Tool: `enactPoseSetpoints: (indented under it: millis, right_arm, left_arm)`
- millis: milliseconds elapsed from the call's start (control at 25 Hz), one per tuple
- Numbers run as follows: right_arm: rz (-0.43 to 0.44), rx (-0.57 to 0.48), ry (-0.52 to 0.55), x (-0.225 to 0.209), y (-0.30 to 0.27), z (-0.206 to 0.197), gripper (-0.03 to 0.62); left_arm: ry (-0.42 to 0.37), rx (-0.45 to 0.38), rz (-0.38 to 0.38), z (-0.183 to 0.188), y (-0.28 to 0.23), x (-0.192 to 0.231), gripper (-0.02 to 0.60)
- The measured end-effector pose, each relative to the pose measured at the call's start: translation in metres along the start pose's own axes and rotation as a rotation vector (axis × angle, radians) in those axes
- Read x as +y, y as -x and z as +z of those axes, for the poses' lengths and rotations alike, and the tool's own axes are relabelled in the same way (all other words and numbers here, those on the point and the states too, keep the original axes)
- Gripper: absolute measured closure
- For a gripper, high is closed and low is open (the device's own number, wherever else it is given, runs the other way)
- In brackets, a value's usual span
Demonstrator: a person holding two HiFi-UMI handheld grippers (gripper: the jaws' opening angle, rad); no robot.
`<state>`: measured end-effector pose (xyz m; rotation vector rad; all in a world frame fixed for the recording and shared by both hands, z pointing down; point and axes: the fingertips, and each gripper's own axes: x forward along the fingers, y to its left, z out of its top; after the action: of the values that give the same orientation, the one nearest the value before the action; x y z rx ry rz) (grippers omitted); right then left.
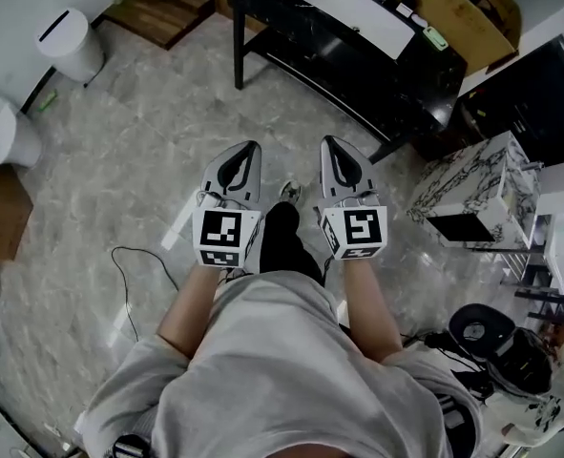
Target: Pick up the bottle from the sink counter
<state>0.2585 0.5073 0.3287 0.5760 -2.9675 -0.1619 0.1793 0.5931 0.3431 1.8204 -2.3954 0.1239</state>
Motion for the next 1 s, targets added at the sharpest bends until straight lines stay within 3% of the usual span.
enactPoseSetpoints:
  millis: [160, 280, 600, 840, 1000]
  right_arm:
    - [0.023, -0.01, -0.034, -0.048, -0.069, -0.005, 0.585]
    - [0.048, -0.01, 0.016, -0.086, -0.111, 0.001, 0.585]
    - [0.026, 0.068, -0.001, -0.21, -0.2, -0.023, 0.585]
    - [0.046, 0.113, -0.015, -0.268, -0.234, -0.04, 0.585]
    - [0.045, 0.144, -0.1, -0.295, -0.249, -0.058, 0.585]
  left_arm:
    - [-0.024, 0.023, 0.002, 0.001, -0.075, 0.022, 0.568]
    - [-0.023, 0.062, -0.008, 0.009, -0.138, 0.033, 0.568]
    - [0.007, 0.162, -0.154, 0.02, -0.304, 0.0, 0.568]
    - [0.008, 0.226, -0.155, 0.01, -0.379, 0.004, 0.568]
    - [-0.017, 0.223, -0.166, 0.02, -0.414, 0.007, 0.568]
